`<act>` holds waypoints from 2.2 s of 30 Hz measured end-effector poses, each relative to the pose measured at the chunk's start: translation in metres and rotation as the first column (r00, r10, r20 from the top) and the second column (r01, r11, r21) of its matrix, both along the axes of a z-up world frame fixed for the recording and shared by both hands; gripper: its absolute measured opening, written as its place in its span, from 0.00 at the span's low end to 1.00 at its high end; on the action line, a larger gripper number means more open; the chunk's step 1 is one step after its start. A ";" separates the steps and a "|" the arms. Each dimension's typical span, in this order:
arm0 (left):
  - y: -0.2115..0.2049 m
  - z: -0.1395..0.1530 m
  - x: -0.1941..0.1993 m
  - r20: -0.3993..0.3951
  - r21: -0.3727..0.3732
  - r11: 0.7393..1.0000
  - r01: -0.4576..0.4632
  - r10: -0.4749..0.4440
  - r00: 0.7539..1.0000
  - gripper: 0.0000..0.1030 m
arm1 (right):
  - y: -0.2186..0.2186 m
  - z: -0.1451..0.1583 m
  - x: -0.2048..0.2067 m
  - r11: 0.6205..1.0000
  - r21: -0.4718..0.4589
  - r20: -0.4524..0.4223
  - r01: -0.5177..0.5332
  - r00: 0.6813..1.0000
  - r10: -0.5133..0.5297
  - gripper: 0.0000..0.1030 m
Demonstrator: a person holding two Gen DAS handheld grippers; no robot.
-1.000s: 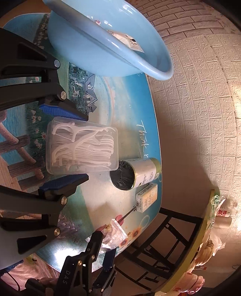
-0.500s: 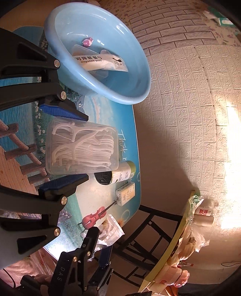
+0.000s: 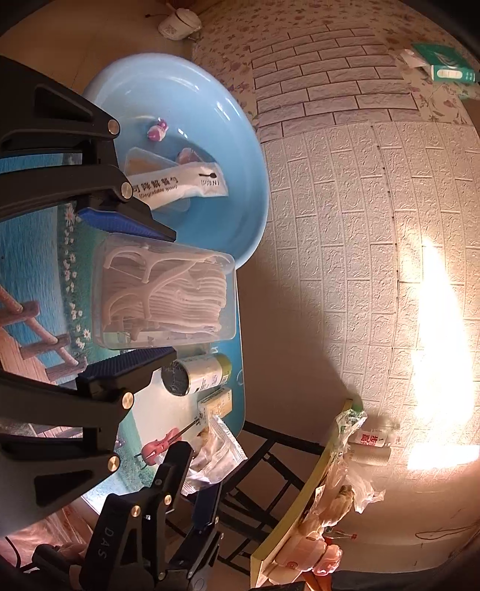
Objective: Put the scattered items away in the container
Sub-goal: 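Carry the floss-pick box and snack bag over the blue basin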
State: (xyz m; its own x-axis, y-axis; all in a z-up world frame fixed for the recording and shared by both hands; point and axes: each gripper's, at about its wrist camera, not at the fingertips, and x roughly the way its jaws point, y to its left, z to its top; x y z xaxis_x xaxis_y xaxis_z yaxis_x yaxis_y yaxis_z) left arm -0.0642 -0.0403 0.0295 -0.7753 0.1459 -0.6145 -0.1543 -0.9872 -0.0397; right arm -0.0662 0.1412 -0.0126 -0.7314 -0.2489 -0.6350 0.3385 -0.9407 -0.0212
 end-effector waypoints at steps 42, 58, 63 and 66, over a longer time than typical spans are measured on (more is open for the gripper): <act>-0.138 0.001 -0.035 0.003 -0.035 0.982 -0.185 0.185 0.983 0.52 | -0.159 0.017 -0.057 0.973 0.049 0.006 -0.224 0.974 0.224 0.55; -0.160 -0.024 -0.061 0.061 -0.020 0.983 -0.183 0.184 0.981 0.52 | -0.199 -0.016 -0.093 0.964 0.071 0.064 -0.257 0.966 0.252 0.55; -0.161 -0.034 -0.063 0.076 -0.023 0.983 -0.181 0.182 0.980 0.52 | -0.205 -0.025 -0.098 0.962 0.066 0.088 -0.265 0.962 0.259 0.55; -0.159 -0.036 -0.064 0.069 -0.027 0.984 -0.174 0.175 0.982 0.52 | -0.208 -0.030 -0.101 0.962 0.061 0.112 -0.266 0.960 0.258 0.55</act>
